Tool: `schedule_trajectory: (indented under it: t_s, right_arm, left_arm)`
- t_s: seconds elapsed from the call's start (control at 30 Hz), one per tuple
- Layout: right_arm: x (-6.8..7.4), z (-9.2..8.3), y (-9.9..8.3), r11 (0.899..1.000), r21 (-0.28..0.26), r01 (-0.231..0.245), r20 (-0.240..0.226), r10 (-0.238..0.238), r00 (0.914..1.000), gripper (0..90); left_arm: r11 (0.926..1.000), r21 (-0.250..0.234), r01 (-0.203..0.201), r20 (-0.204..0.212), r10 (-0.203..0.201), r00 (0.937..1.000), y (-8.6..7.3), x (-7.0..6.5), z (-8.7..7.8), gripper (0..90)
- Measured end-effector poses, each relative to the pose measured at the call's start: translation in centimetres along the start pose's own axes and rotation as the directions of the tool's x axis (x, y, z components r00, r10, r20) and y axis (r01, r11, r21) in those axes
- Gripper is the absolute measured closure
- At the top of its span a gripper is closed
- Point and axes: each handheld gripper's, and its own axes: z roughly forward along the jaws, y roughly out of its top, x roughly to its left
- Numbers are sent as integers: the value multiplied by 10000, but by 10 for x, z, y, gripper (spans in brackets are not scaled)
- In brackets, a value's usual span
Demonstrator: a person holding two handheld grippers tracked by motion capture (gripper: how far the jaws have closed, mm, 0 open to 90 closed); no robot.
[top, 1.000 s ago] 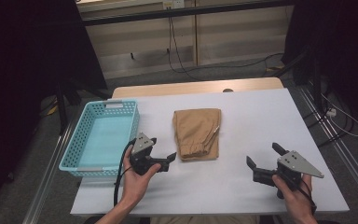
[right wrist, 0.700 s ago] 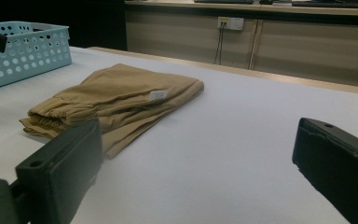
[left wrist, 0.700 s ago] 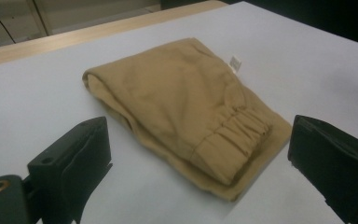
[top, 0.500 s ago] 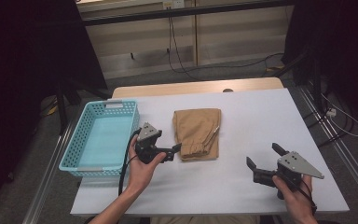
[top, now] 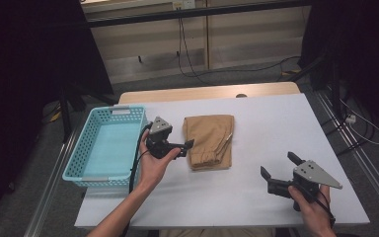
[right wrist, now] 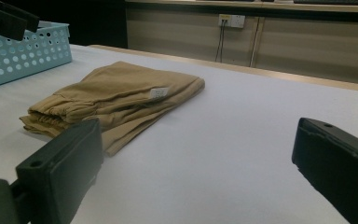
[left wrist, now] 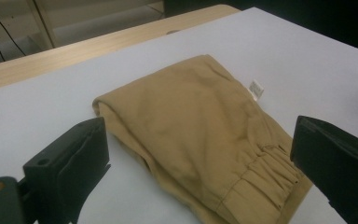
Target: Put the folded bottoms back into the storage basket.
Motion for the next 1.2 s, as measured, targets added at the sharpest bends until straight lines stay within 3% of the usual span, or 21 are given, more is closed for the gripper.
schedule_trajectory:
  t_s: [0.13,0.2,0.33,0.43,0.47,0.77,0.93,1.2]
  right_arm:
    - [0,-1,0,10000,-7,-34,59,34,10000,17]
    - [0,-2,0,10000,-14,-31,63,31,10000,17]
    - [0,-2,0,10000,-11,35,54,-35,10000,16]
    - [1,-1,0,10000,14,52,28,-52,10000,17]
    - [1,-1,0,10000,11,73,25,-73,10000,17]
    - [1,-1,-1,9999,55,102,16,-102,9999,16]
    - [1,-1,-1,9999,85,101,-18,-101,9999,17]
    - [1,-1,-1,9999,101,117,-82,-116,9999,17]
  left_arm:
    - [9999,-12,124,-257,-124,9996,3,5,6,56]
    - [9996,-101,257,-243,-259,9994,5,7,8,54]
    - [9999,-72,116,-341,-118,9994,10,10,11,51]
    - [9993,-12,375,-323,-375,9988,13,13,18,38]
    - [9996,149,244,-320,-239,9992,14,14,19,48]
    - [9980,-30,624,-480,-625,9969,19,22,36,50]
    - [9985,78,544,-674,-538,9963,23,24,44,63]
    - [9941,429,996,-749,-962,9925,17,27,56,63]
